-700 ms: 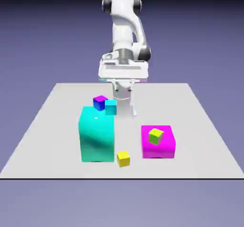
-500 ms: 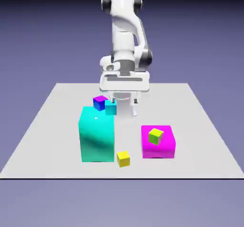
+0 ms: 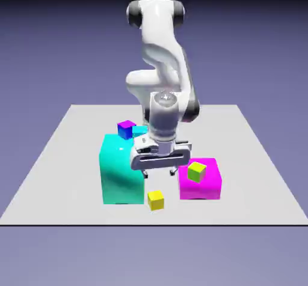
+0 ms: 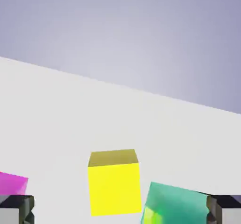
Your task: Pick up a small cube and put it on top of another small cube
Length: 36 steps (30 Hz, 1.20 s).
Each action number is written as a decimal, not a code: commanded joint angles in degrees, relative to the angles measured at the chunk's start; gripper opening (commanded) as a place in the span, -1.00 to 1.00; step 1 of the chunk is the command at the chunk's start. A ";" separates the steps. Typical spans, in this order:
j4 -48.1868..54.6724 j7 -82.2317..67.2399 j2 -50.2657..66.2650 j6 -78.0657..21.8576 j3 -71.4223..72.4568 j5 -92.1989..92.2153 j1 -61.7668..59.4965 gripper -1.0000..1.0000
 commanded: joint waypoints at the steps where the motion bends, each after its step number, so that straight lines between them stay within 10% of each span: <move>1: 1.40 -0.25 2.08 -1.96 -0.06 -0.23 0.17 0.00; 10: 3.85 -0.66 16.45 -0.35 -0.71 -1.82 0.50 0.00; 11: 3.85 -0.66 16.45 -0.35 -0.72 -1.82 0.50 -1.00; 23: 4.59 -15.19 -4.57 -1.53 -8.96 -19.25 -10.47 -1.00; 36: -1.09 6.55 -30.59 -33.07 -10.78 -4.05 -15.87 -1.00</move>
